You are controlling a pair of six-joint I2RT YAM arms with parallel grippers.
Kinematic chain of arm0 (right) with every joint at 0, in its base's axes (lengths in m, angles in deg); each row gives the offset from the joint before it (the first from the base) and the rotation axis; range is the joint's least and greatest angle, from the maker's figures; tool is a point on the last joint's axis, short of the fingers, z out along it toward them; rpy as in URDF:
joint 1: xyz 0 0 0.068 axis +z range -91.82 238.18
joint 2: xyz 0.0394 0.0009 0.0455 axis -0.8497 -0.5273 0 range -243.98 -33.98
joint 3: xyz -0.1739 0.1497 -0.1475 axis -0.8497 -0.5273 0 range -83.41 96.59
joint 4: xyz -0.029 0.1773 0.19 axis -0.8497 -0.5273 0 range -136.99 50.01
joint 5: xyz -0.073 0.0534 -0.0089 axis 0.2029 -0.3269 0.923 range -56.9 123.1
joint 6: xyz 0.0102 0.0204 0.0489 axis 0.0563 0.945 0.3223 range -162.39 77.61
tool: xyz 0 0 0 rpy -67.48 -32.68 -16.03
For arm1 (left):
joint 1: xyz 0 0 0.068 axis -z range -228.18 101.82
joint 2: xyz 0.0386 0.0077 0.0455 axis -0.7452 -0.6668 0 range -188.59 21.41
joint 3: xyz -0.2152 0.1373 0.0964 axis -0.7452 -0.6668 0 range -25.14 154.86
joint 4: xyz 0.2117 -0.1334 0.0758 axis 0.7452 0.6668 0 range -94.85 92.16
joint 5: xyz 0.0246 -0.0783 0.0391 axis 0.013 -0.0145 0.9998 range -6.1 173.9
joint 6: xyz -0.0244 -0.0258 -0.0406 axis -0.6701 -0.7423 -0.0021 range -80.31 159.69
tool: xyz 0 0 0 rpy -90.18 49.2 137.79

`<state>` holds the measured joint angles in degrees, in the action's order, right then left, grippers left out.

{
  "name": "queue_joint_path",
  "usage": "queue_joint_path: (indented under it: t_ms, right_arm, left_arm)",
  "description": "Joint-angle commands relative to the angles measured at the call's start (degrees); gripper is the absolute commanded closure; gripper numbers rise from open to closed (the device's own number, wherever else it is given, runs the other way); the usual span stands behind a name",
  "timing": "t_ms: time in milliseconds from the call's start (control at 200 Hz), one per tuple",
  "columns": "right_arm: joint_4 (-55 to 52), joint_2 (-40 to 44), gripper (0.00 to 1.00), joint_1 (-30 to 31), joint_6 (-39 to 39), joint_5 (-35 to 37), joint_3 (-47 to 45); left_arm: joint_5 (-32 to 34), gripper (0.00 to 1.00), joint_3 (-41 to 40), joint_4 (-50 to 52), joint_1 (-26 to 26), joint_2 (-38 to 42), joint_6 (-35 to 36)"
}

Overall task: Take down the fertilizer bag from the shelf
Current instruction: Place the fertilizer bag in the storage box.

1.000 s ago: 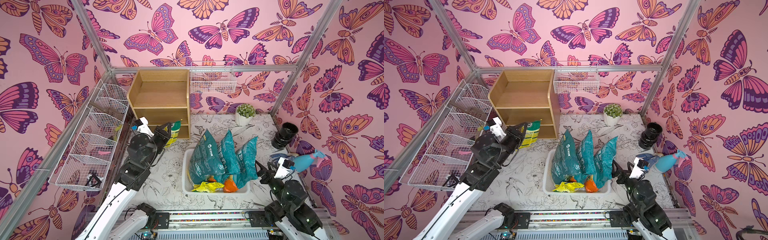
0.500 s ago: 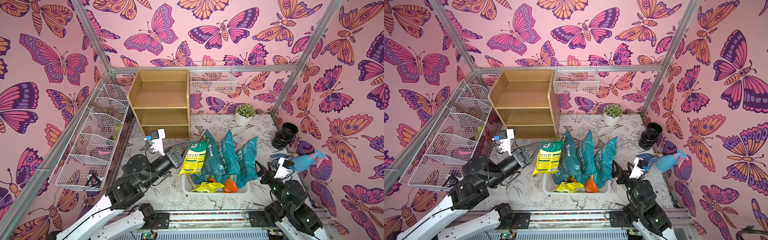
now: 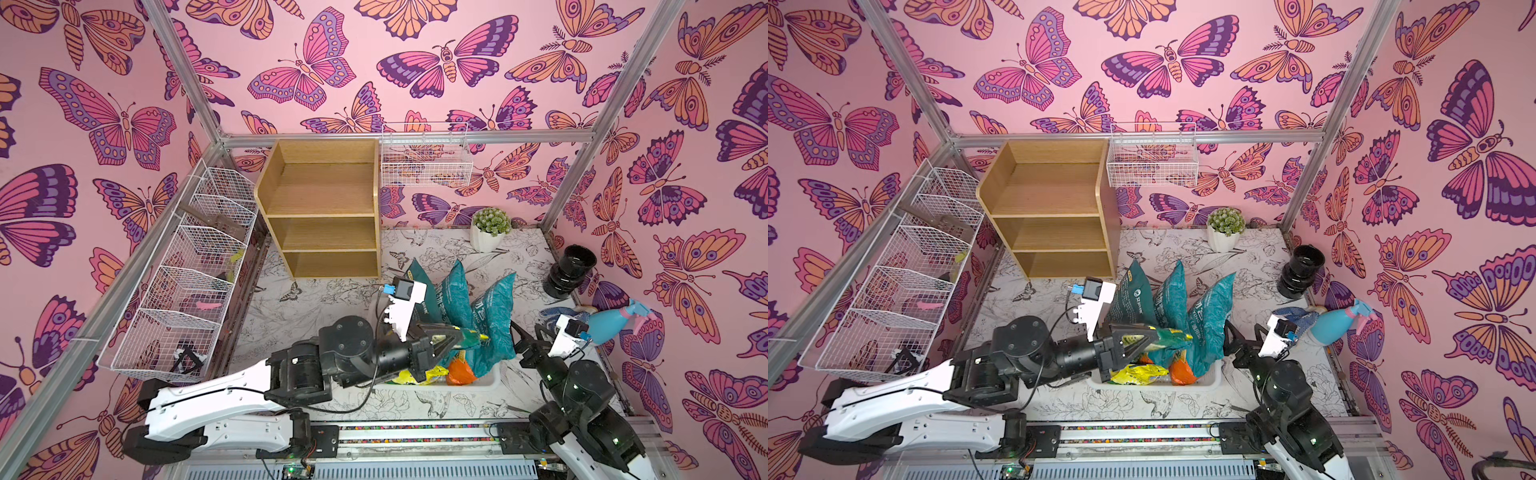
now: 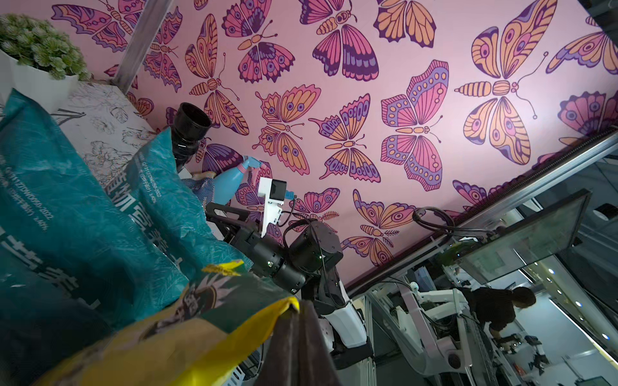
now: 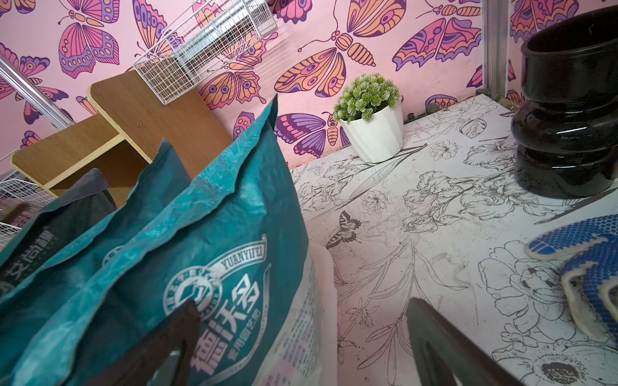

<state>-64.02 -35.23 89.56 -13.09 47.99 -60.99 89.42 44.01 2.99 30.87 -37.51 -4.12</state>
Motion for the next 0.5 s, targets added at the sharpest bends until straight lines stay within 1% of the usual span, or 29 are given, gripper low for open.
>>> queue_joint_path:
  t_ms: [0, 100, 240, 391, 496]
  right_arm:
    - [-0.57, 0.37, 0.01, 0.35, -0.73, -0.22, 0.26]
    - [-0.55, 0.38, 0.01, 0.39, -0.73, -0.22, 0.22]
    - [-0.84, 0.47, 0.01, 0.4, -0.72, -0.16, 0.35]
    - [-0.97, 0.95, 0.01, 0.35, -0.73, 0.11, 0.26]
    - [-1.3, 1.21, 0.01, 0.35, -0.65, 0.46, 0.26]
  left_arm:
    - [0.86, 0.99, 1.65, -5.87, 0.66, -1.47, 1.55]
    - [1.29, 0.99, 2.47, -6.86, 0.67, -2.29, 1.56]
    - [4.12, 0.99, 2.12, -7.16, 0.67, -2.91, 2.8]
    - [2.92, 0.99, -2.63, -11.67, 0.67, -5.13, 3.12]
    - [1.18, 0.99, -6.37, -15.85, 0.67, -7.56, 1.39]
